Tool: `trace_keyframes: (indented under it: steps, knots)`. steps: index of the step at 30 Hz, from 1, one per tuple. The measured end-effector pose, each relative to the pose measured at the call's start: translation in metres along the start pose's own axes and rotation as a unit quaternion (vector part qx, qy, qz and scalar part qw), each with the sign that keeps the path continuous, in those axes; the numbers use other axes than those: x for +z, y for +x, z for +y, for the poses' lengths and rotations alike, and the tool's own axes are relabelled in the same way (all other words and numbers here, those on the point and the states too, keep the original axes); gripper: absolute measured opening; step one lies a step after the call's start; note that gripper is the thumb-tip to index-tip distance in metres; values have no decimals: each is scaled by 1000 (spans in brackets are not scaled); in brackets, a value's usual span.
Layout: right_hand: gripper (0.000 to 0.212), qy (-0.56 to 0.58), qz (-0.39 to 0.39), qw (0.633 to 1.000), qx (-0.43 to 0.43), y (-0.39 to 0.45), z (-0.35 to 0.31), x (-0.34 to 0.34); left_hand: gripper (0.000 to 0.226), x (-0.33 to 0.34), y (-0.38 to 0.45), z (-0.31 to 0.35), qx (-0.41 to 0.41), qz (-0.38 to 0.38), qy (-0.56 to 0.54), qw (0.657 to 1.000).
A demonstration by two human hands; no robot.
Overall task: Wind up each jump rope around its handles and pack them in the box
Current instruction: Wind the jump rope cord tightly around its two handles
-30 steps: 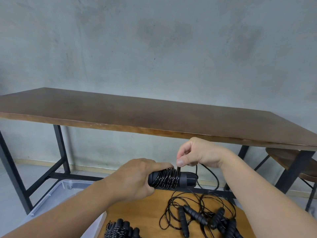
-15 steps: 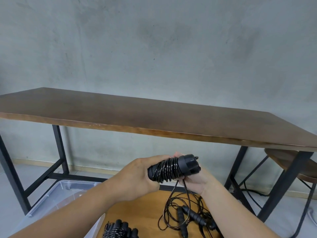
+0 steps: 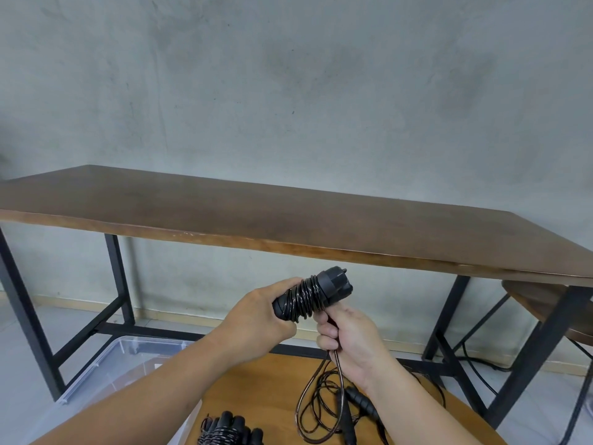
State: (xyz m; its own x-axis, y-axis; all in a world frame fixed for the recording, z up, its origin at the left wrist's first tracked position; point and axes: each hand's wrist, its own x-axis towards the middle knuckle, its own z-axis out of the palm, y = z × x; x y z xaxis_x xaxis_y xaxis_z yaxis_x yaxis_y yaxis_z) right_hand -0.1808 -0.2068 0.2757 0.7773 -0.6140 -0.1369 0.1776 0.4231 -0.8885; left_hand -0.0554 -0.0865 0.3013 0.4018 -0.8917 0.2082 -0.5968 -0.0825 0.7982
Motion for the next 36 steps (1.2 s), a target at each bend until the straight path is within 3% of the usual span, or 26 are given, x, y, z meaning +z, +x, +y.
trace_keyframes:
  steps: [5,10,15,21,27,36]
  knots:
    - [25,-107,13,994,-21,-9,2,4,68,-3,6,-5,-7,26,13,1000]
    - [24,-221,29,975,-20,-15,-4,9,64,-5,8,-5,12,34,116,993]
    - [27,-400,28,916,-1,-21,-14,10,64,-9,11,-11,20,65,212,975]
    - [29,-532,17,847,-6,-31,-28,19,65,-7,10,-18,36,77,287,954]
    - [32,-644,-10,765,-20,-39,-43,26,65,-3,11,-19,49,90,372,923]
    - [25,-839,-72,530,-100,-39,-75,40,64,-7,5,-20,89,81,426,897]
